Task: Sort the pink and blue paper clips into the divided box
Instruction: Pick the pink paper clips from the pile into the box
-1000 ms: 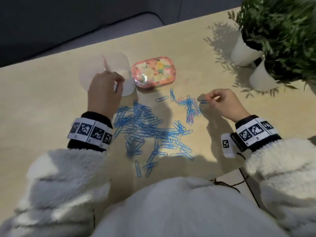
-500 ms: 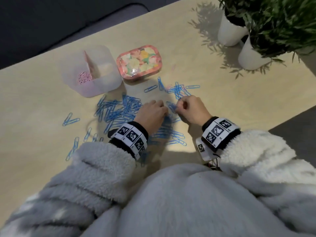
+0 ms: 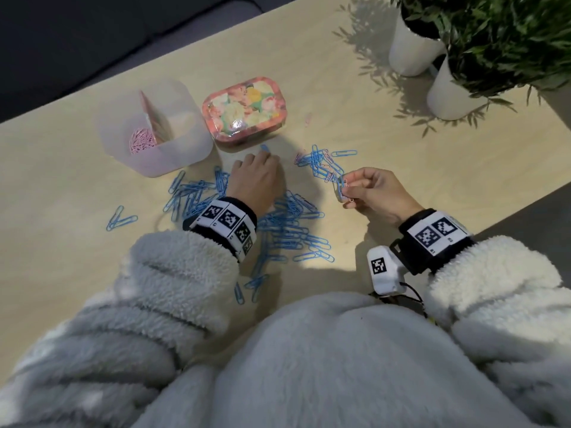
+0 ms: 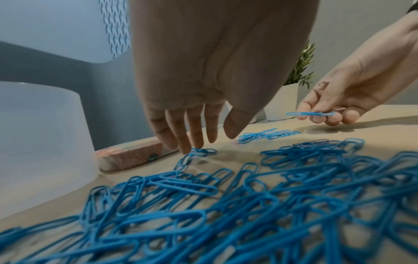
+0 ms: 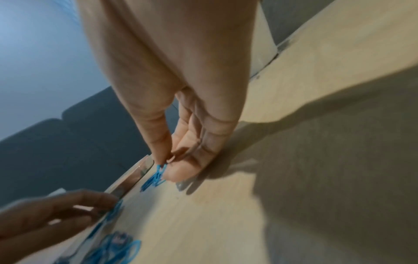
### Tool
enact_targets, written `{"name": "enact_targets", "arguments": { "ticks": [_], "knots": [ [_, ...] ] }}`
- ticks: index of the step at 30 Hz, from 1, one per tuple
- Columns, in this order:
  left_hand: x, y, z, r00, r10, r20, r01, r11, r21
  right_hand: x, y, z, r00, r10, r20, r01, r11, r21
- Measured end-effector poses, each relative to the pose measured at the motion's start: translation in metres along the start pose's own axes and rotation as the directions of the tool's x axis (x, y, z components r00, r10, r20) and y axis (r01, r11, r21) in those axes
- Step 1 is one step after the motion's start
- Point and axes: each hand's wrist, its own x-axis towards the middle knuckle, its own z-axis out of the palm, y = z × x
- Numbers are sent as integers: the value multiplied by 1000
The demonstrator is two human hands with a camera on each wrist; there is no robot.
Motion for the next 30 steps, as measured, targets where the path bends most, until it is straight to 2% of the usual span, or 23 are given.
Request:
{"name": "enact_targets", "arguments": {
  "ticks": [2, 5, 7, 9, 14, 16, 18, 20, 22, 24, 26, 30],
  "knots": [
    [-2, -1, -2, 997, -6, -74, 4, 1000, -28, -1, 0, -1, 999, -44, -3, 43, 989, -140],
    [-2, 9, -3, 984, 148, -95, -160, 978, -135, -1, 2, -2, 995, -105, 0, 100, 948, -302],
    [-3, 19, -2, 975, 219, 26, -215, 970, -113, -3, 1, -1, 996, -84, 11, 84, 964, -253],
    [-3, 22, 2, 976, 197, 92, -188, 978, -95, -5, -1, 0, 999, -45, 8, 46, 991, -128],
    [-5, 16, 3, 987, 133, 87, -104, 954, -280, -7, -4, 2, 997, -38, -61, 38, 999, 1],
    [-7, 9, 1, 991, 97, 87, -57, 923, -381, -5, -5, 3, 996, 21, -91, -14, 997, 75],
    [-8, 0, -1, 996, 38, 82, 6, 875, -484, -4, -7, 4, 994, 80, -79, -70, 990, 122],
    [-9, -9, -1, 999, -9, 54, 36, 857, -514, -3, -8, 6, 995, 81, -50, -75, 992, 100],
    [-9, -12, 1, 1000, -10, 16, 15, 911, -412, -3, -9, 10, 998, 51, -37, -52, 998, -22],
    [-9, -10, 4, 1000, 22, -22, -28, 956, -293, 0, -7, 12, 999, -32, -40, 22, 970, -240],
    [-7, -2, 6, 997, 37, -63, -52, 965, -256, 6, -5, 11, 990, -137, -42, 108, 902, -418],
    [9, 12, 3, 992, 82, -100, -105, 962, -253, 12, -12, 11, 969, -245, -24, 171, 740, -650]
  ]
}}
